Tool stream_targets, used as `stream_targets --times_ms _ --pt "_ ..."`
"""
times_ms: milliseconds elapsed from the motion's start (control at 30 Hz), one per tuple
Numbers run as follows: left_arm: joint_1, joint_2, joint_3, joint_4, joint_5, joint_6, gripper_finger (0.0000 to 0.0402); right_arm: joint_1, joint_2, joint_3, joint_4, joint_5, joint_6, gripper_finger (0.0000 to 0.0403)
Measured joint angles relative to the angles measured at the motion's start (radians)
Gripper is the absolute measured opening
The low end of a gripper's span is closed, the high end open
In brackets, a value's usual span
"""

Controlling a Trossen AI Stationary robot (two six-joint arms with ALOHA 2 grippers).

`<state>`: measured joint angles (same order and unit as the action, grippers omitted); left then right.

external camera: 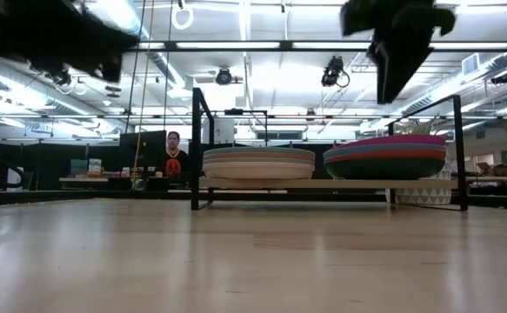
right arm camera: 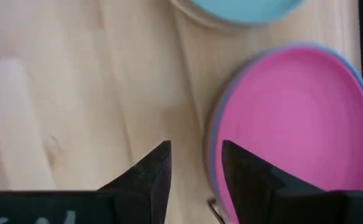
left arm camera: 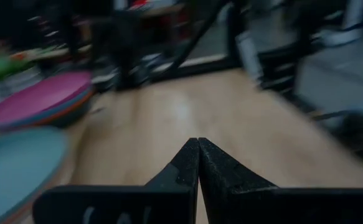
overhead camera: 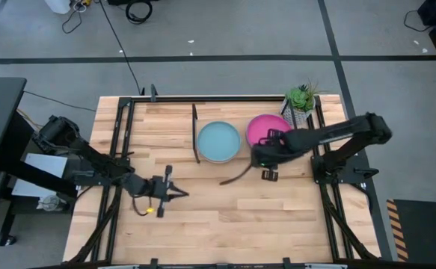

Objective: Place and stack plates onto a shelf
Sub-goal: Return to Home Position

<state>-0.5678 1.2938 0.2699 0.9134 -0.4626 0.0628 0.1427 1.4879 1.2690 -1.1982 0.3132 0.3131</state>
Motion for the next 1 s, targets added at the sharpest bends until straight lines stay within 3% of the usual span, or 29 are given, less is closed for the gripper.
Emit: stream_targets --times_ms 133,267,533,700,1000 --pt "-0.080 -0.078 0.000 -0.017 0.078 0.023 0.0016 0.071 -0.113 -0.096 0.170 0.024 0.018 0.0144" --pt "-0.138 -0.119 -0.010 -0.022 0.080 0.046 0.0016 0.138 -0.245 -0.242 0.416 0.028 0.009 0.0142" --pt "-0.106 -0.289 -0.265 0.287 0.068 0.009 0.0016 0.186 -0.579 -0.619 0.807 -0.012 -0.034 0.0142" --pt "-0.037 -0.406 -0.261 0.118 0.050 -0.080 0.0016 0.157 -0.793 -0.776 0.936 -0.043 -0.111 0.0142" --pt "0.068 -0.579 -0.261 -0.028 0.173 -0.111 0.0016 0.094 -1.131 -0.989 1.022 -0.136 -0.186 0.0142"
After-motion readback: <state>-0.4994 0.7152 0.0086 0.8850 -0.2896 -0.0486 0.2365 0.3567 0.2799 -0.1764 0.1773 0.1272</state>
